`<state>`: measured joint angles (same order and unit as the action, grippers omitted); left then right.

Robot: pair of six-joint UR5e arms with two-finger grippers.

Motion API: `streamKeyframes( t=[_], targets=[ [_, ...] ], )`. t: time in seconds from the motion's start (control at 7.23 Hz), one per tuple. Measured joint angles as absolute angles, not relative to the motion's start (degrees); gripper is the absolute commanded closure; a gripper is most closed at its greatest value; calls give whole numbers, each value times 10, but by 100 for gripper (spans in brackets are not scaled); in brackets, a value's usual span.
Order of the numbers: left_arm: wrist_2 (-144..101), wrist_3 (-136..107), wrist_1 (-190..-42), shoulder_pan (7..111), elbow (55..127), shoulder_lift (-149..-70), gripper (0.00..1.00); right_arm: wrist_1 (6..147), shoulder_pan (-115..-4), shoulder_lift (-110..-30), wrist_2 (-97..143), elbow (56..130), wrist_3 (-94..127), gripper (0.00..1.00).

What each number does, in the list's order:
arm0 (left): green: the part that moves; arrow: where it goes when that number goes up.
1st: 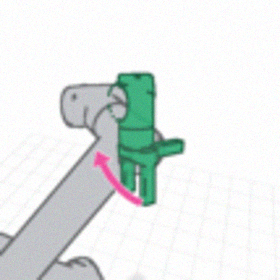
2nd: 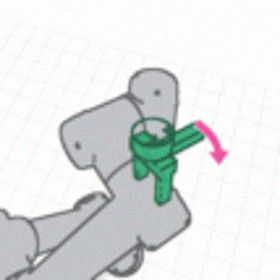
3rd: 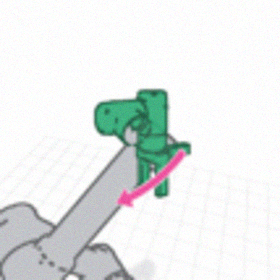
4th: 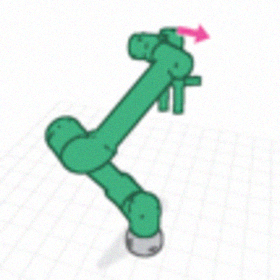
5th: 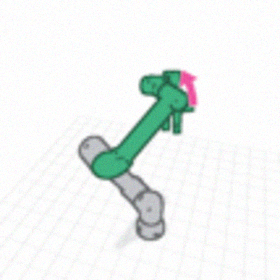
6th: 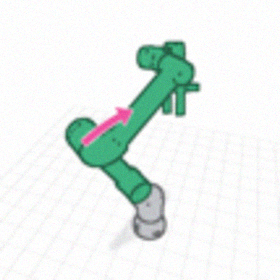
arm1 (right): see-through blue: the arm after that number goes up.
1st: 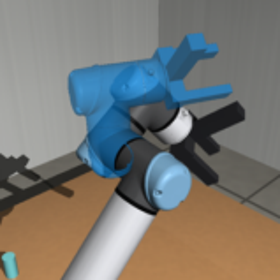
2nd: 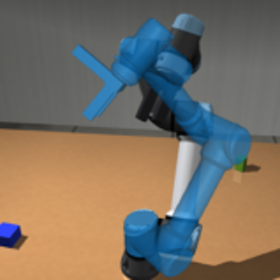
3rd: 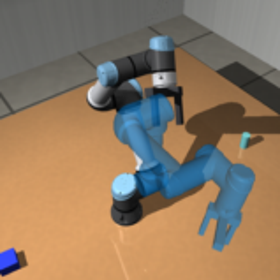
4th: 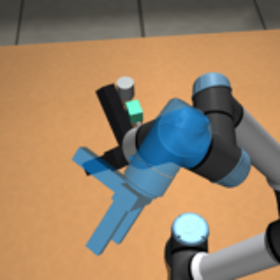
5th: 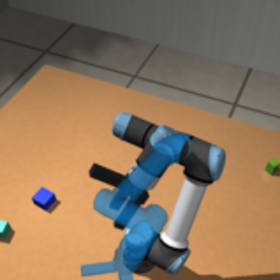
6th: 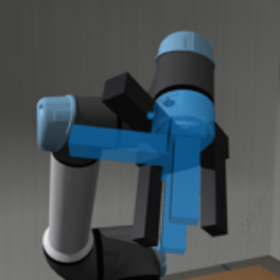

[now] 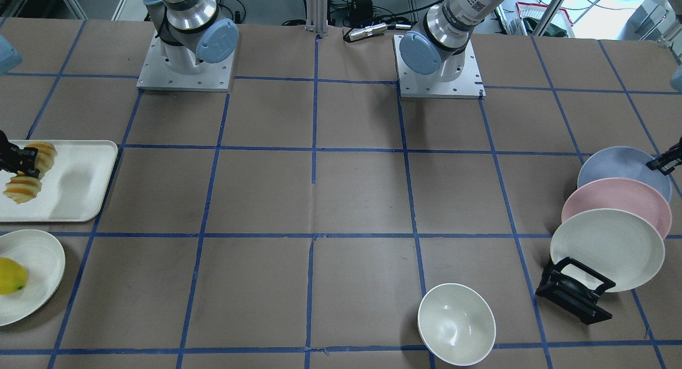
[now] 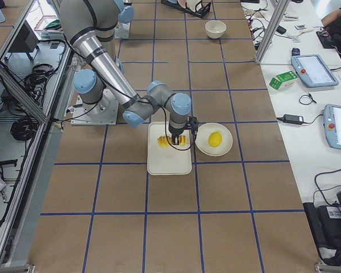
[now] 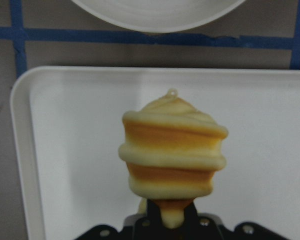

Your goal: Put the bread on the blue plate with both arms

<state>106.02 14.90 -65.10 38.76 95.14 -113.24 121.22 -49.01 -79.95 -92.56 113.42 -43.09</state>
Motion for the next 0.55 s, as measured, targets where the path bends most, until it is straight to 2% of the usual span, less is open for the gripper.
streamKeyframes(
  t=[0.28,0.55],
  targets=[
    [1060,151,-653,388,950,-1132,100,1094,-546,-850,-923,1085,-362,100],
    [1064,155,-659,387,949,-1119,100,992,-623,-864,-901,1015,-274,100]
  ],
)
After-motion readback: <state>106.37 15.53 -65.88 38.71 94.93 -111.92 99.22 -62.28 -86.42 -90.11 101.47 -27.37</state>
